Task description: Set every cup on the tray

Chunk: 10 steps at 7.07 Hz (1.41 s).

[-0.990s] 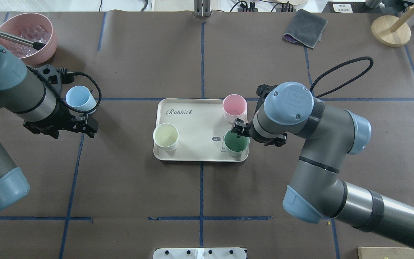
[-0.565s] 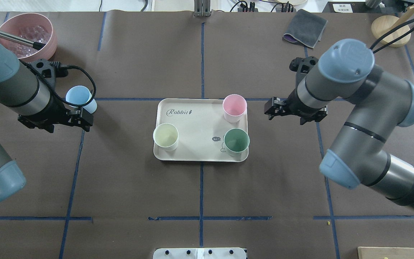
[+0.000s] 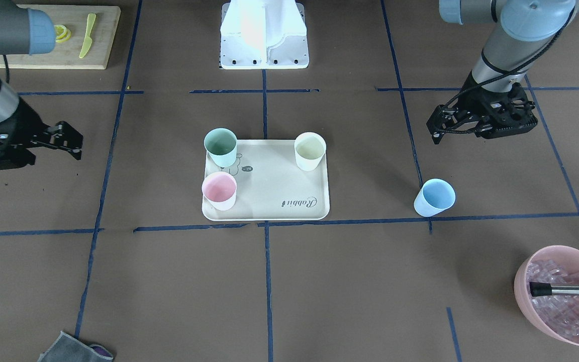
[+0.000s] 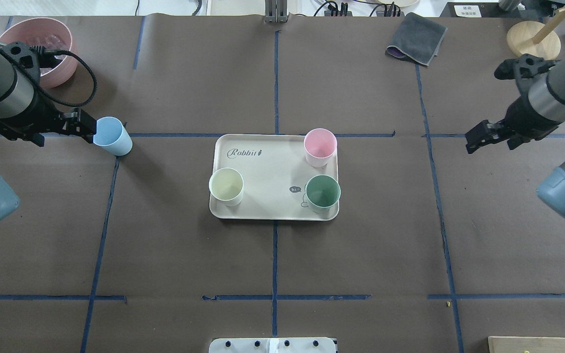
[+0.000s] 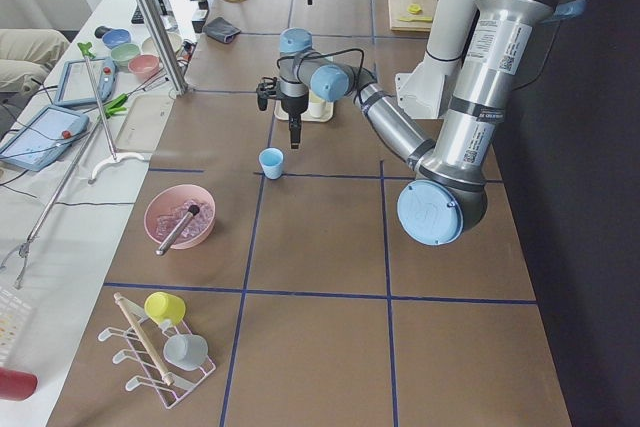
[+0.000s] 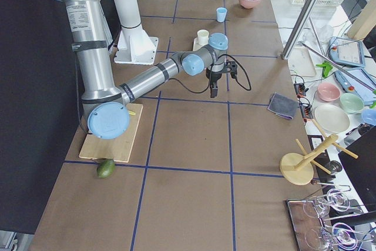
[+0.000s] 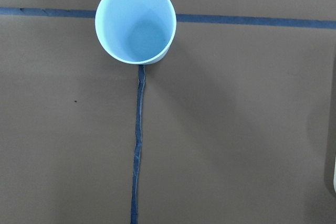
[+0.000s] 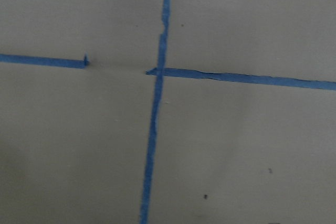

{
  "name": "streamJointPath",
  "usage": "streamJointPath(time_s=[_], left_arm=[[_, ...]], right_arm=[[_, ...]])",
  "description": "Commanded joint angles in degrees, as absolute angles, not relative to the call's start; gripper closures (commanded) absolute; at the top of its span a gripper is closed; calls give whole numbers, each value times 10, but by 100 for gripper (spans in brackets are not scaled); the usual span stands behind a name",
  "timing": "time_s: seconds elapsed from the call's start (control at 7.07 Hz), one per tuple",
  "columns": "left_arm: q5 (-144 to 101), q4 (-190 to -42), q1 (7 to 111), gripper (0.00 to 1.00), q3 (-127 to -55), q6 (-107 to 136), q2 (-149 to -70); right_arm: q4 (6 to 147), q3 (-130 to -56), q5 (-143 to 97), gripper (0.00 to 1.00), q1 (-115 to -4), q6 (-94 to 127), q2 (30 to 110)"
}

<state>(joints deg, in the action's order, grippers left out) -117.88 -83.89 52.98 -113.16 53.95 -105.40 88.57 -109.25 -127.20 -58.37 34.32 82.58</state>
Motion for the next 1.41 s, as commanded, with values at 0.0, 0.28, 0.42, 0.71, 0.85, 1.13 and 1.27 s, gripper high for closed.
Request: streamJointPath(time_s=[0.0, 0.28, 0.42, 0.71, 0.85, 1.13, 1.27], left_arm=[[-1179, -936, 535, 0, -1066, 550, -1049], [-1179, -1022, 533, 1, -1001, 597, -1053], [-1179, -1057, 534, 1, -967, 618, -1057], [-1179, -1072, 537, 10, -940, 632, -1061], [-1179, -1073, 535, 12, -934, 649, -1070], [-1179, -1074, 529, 12, -924, 650, -1077], [-1179, -1075, 526, 12, -919, 647, -1078]], right_arm=[[885, -1095, -1289, 1, -616, 272, 863], [885, -1092, -1288, 1, -614, 273, 863], [885, -1092, -1288, 1, -614, 273, 863], [885, -1092, -1288, 1, -614, 273, 864], [885, -1091, -1288, 1, -614, 273, 863], [885, -1091, -1287, 1, -614, 273, 864], [885, -1091, -1287, 1, -614, 274, 864]])
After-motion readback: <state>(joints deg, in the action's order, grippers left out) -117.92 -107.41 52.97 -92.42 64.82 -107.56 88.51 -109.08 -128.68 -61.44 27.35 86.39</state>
